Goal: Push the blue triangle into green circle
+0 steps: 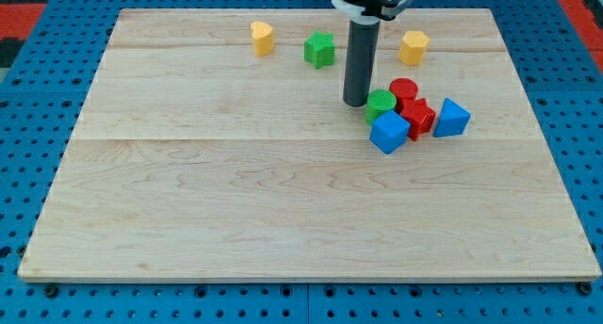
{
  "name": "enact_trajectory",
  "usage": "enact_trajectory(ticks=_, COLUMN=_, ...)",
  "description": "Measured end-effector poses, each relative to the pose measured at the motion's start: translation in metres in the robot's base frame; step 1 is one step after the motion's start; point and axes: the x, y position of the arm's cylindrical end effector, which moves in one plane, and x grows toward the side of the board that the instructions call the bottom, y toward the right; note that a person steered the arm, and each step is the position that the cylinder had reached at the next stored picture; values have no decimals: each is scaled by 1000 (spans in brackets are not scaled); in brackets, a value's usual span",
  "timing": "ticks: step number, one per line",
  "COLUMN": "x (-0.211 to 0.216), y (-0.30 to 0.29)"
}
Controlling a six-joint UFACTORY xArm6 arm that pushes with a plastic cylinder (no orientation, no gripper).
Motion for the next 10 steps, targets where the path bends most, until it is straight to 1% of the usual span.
enact_trajectory(ticks=1, x=-29, y=4)
enact_trajectory(ticks=2, x=-68, y=28)
enact_trajectory(ticks=3, x=-40, y=125)
enact_trajectory(ticks=4, x=29, y=157)
enact_trajectory(ticks=5, x=73, y=149)
enact_trajectory(ticks=6, x=81, y=140)
enact_trajectory(ticks=7, x=43, y=111)
enact_trajectory(ticks=9, x=-7, y=110)
enact_trajectory(ticks=10, x=-39, y=110)
